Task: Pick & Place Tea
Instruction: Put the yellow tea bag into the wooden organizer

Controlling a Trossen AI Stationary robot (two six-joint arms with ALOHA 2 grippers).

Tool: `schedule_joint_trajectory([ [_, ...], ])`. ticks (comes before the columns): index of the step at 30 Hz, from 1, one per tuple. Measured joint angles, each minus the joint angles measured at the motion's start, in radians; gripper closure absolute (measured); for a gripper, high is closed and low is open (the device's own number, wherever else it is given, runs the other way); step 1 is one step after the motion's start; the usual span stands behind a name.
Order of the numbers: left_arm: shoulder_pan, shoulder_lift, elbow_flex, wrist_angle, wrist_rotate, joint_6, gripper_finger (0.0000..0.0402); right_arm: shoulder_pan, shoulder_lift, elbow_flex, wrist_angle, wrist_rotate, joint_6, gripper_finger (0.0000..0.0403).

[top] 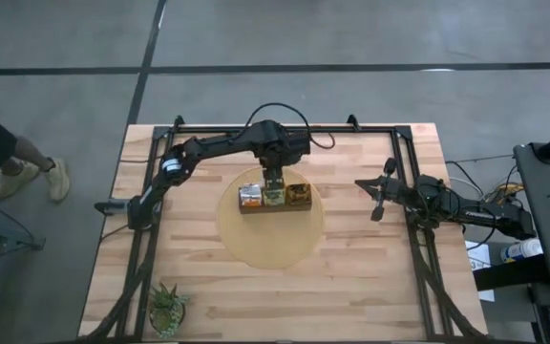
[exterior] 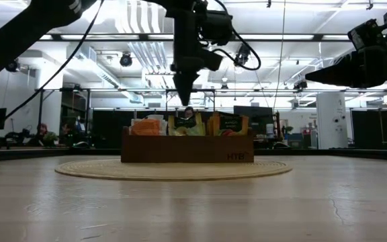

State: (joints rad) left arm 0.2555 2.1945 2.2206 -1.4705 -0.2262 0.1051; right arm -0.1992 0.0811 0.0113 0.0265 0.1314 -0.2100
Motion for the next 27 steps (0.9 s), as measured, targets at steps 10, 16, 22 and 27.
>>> schedule_joint_trajectory([
  [10, 0.065, 0.004, -0.015, 0.167, 0.085, 0.033, 0.0243, 0.000, 0.000, 0.000, 0.000, 0.000, 0.000, 0.0394],
  [16, 0.142, 0.006, -0.017, 0.162, 0.216, 0.037, 0.0243, 0.000, 0.000, 0.000, 0.000, 0.000, 0.000, 0.0394],
  [22, 0.222, 0.007, -0.017, 0.163, 0.333, 0.082, 0.0243, 0.000, 0.000, 0.000, 0.000, 0.000, 0.000, 0.0394],
  [27, 0.279, 0.027, -0.017, 0.171, 0.436, 0.092, 0.0243, 0.000, 0.000, 0.000, 0.000, 0.000, 0.000, 0.0394],
])
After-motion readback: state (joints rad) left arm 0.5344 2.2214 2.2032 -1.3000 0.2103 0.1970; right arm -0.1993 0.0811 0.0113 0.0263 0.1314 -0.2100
